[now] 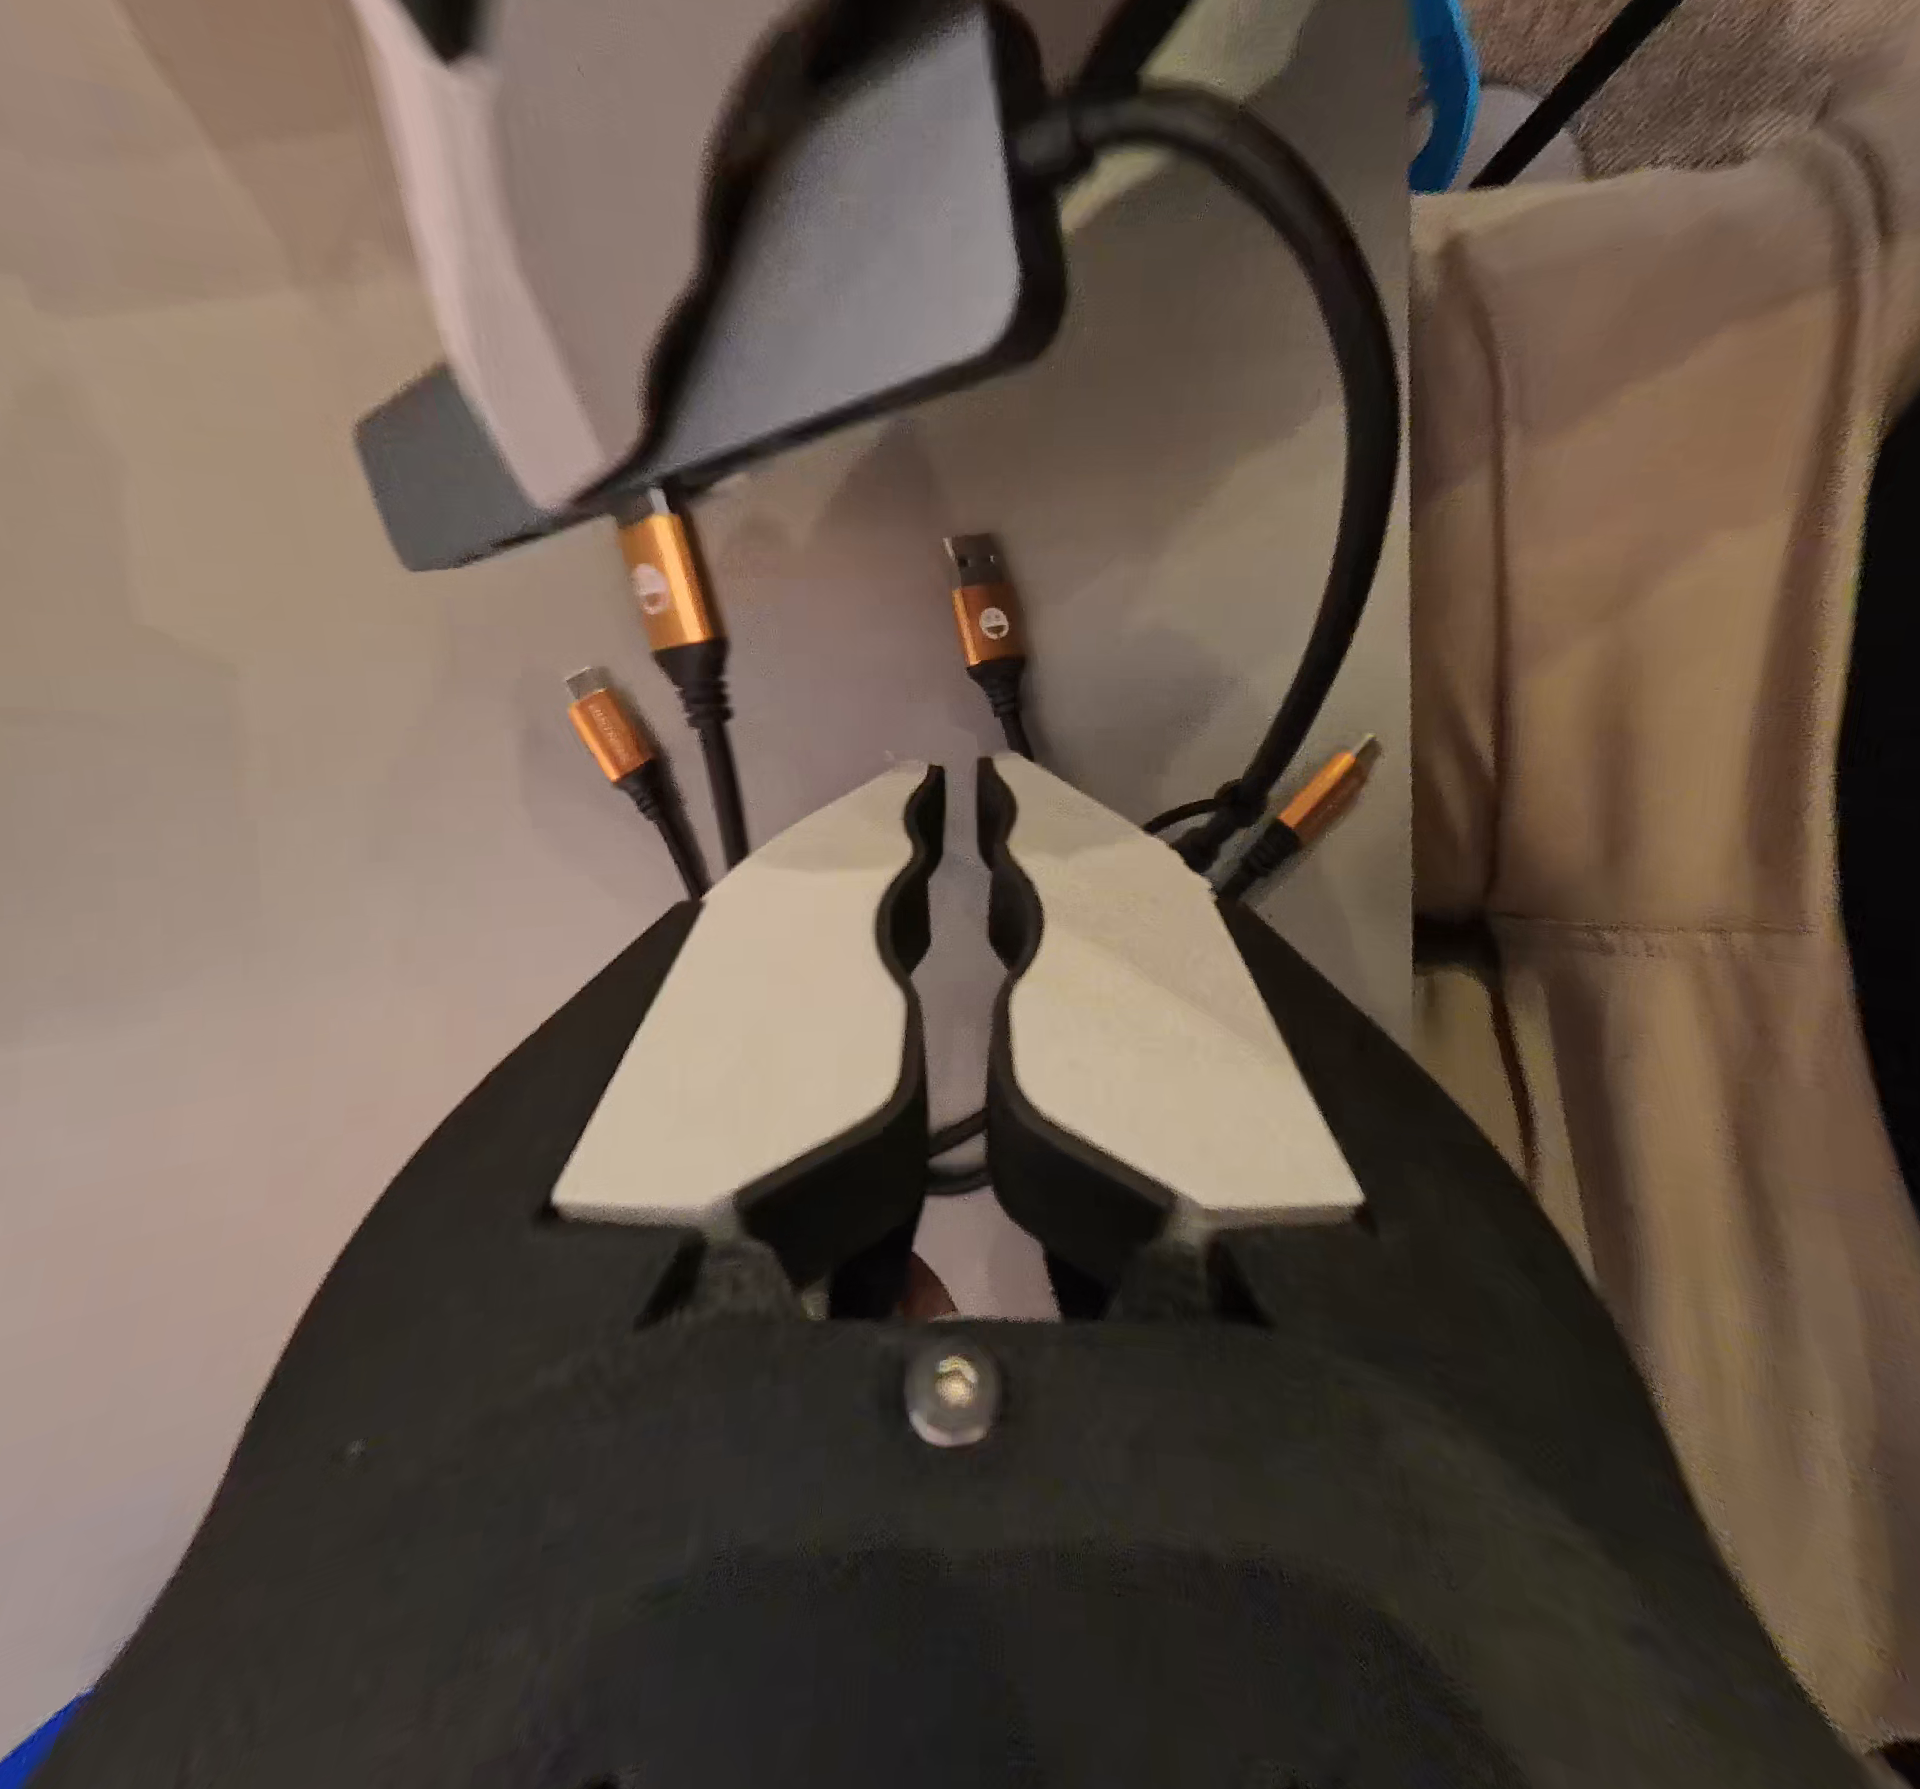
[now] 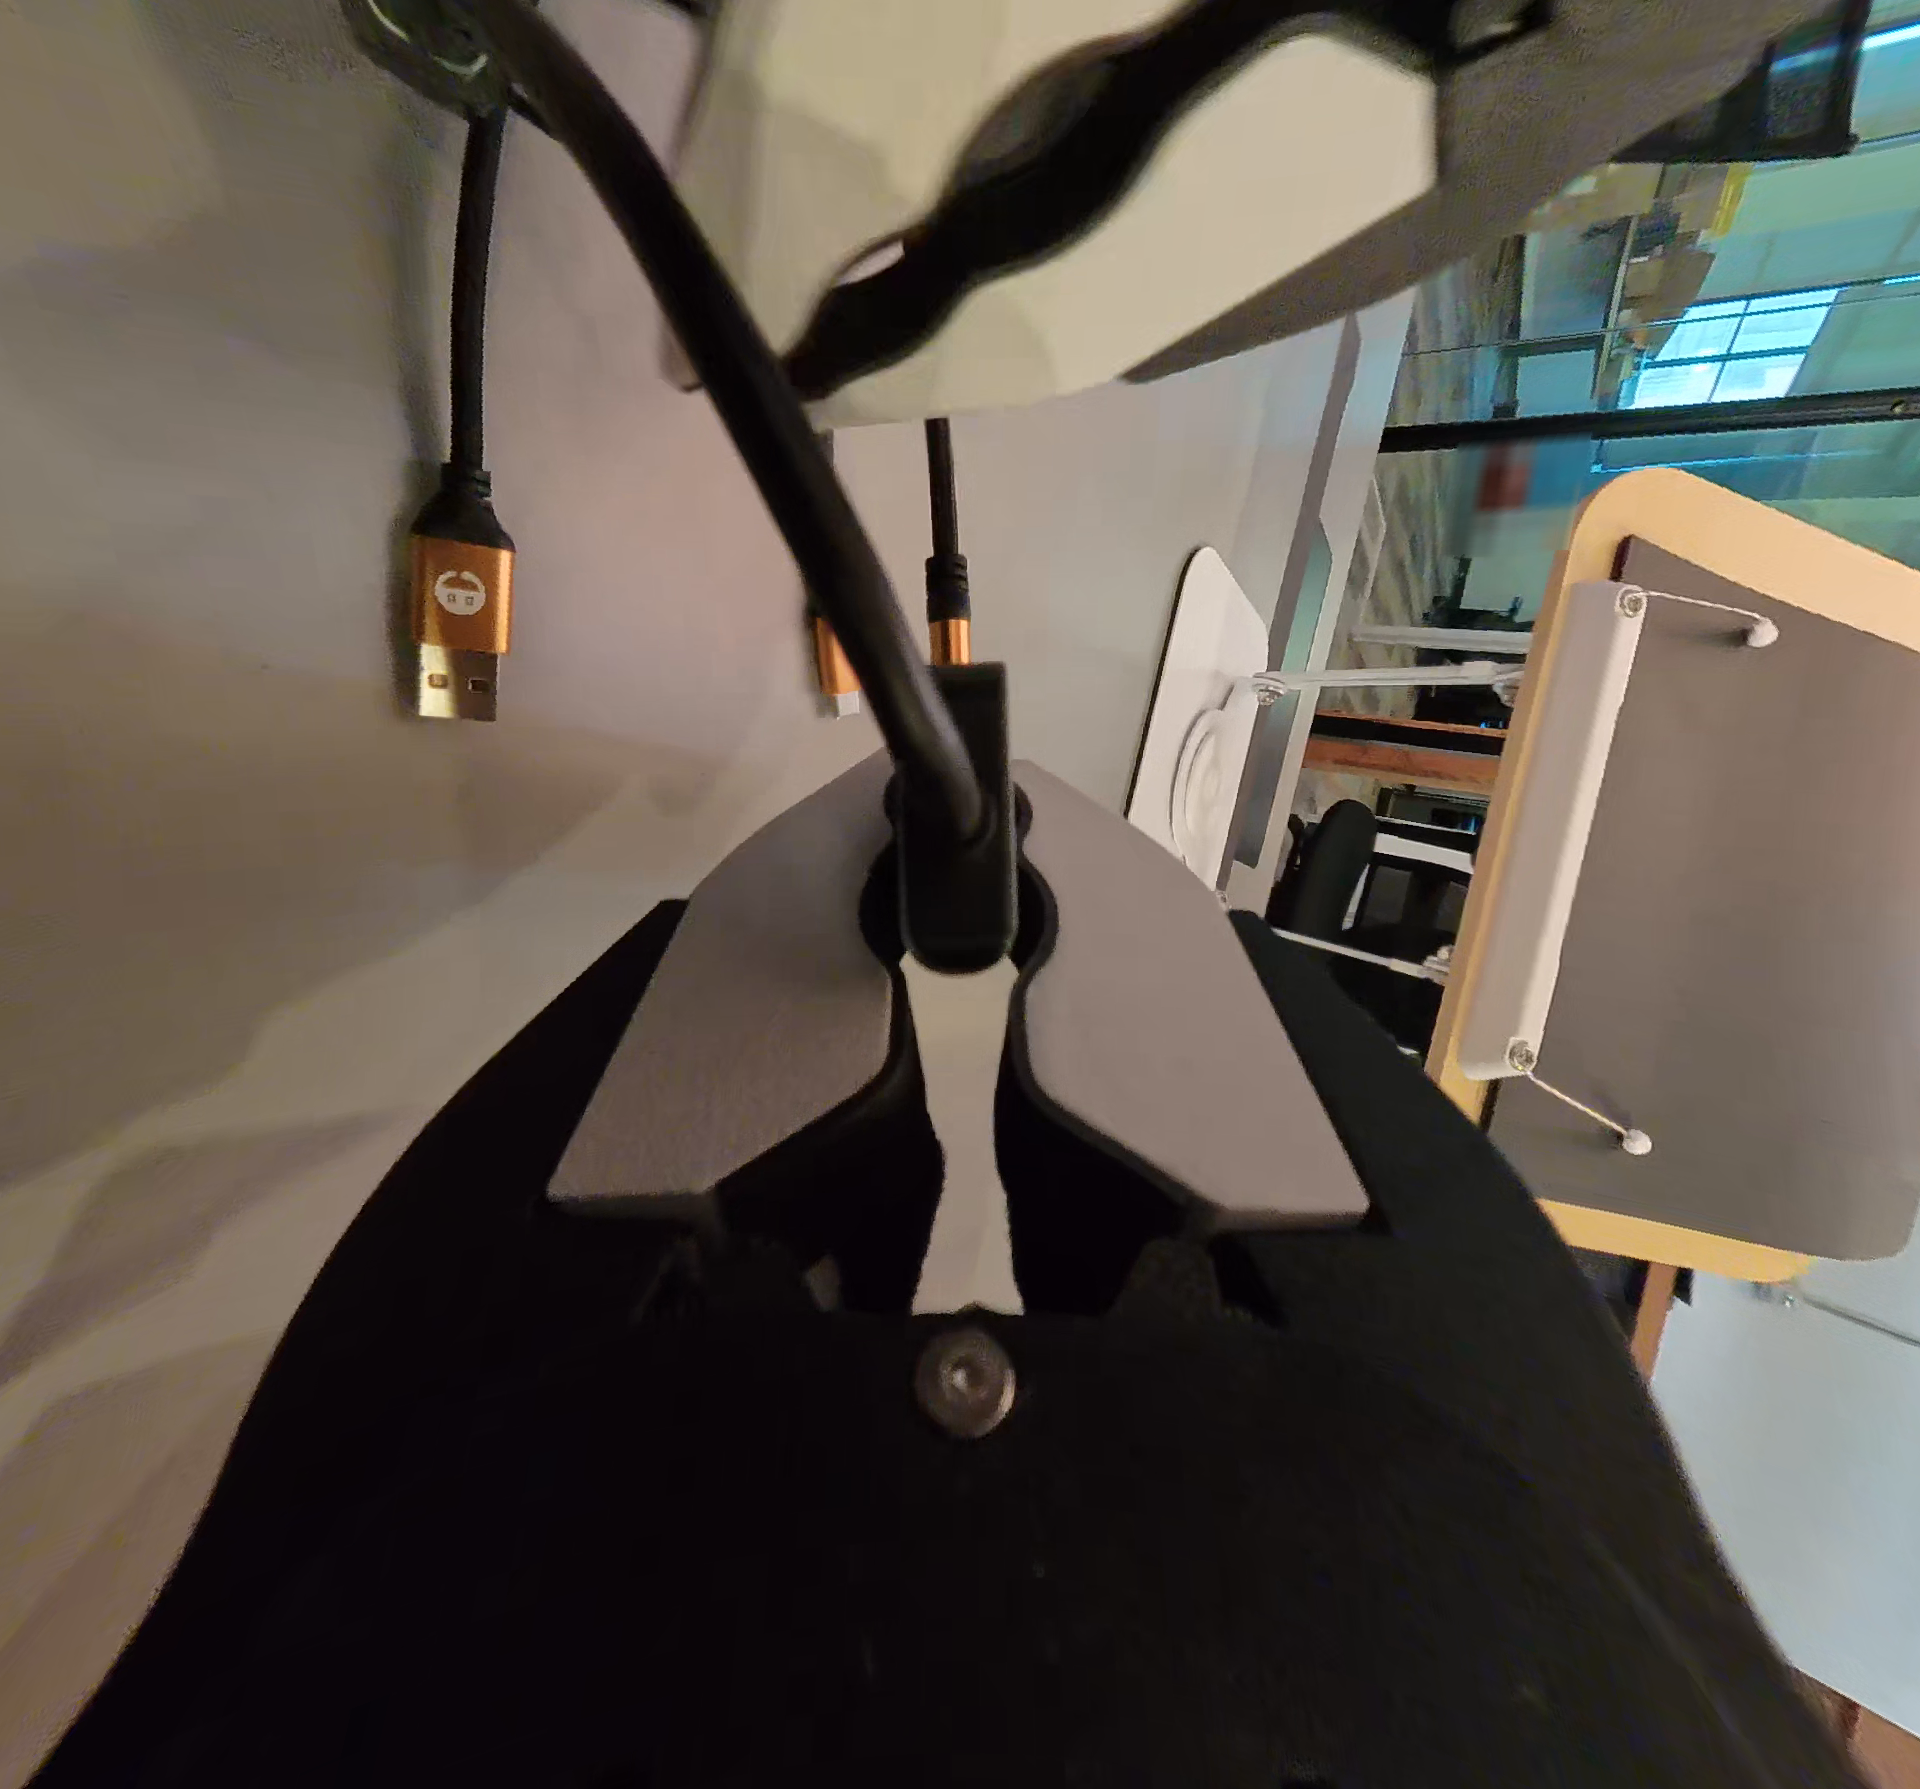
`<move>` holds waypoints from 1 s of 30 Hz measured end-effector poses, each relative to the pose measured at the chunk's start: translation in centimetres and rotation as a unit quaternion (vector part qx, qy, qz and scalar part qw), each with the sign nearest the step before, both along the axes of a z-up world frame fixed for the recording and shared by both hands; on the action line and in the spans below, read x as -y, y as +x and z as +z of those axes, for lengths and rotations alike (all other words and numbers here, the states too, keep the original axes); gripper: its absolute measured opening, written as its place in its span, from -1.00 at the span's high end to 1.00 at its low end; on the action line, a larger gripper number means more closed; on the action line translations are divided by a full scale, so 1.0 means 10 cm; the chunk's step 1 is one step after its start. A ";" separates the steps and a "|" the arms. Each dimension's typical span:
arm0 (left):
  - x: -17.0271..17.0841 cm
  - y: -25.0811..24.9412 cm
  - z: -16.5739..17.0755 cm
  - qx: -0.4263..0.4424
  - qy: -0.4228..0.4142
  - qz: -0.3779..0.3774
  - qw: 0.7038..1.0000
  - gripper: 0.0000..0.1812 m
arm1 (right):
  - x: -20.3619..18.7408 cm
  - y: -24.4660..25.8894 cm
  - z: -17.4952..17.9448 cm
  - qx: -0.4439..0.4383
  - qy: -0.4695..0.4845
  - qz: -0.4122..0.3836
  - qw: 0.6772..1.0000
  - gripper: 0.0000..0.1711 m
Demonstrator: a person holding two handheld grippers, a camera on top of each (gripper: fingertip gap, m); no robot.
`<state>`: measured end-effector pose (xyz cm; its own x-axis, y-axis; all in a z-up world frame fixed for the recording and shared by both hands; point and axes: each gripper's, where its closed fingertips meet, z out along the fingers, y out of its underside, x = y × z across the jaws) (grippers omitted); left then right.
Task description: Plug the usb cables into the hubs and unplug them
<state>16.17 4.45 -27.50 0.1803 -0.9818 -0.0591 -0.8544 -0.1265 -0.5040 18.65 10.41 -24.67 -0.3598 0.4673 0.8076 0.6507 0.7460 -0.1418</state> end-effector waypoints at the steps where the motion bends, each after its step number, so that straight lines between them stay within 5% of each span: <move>1: 0.04 0.02 -0.07 -0.008 0.000 -0.005 1.000 0.91 | 0.01 0.01 0.00 0.003 -0.002 0.001 1.000 0.88; 7: 0.02 0.16 -0.39 -0.046 0.025 0.001 0.999 0.76 | 0.09 0.03 -0.06 0.025 -0.010 0.008 1.000 0.87; 15: 0.12 0.23 -0.42 -0.044 0.014 -0.016 0.999 0.93 | 0.10 0.03 -0.09 0.025 -0.020 0.010 0.999 0.87; 18: 0.20 0.23 -0.47 -0.038 -0.024 -0.023 0.999 0.76 | 0.09 0.04 -0.09 0.024 -0.020 0.008 0.999 0.87; 30: -0.02 0.16 -0.42 -0.031 0.007 0.021 0.999 0.93 | 0.07 0.03 -0.07 0.010 -0.023 0.005 1.000 0.87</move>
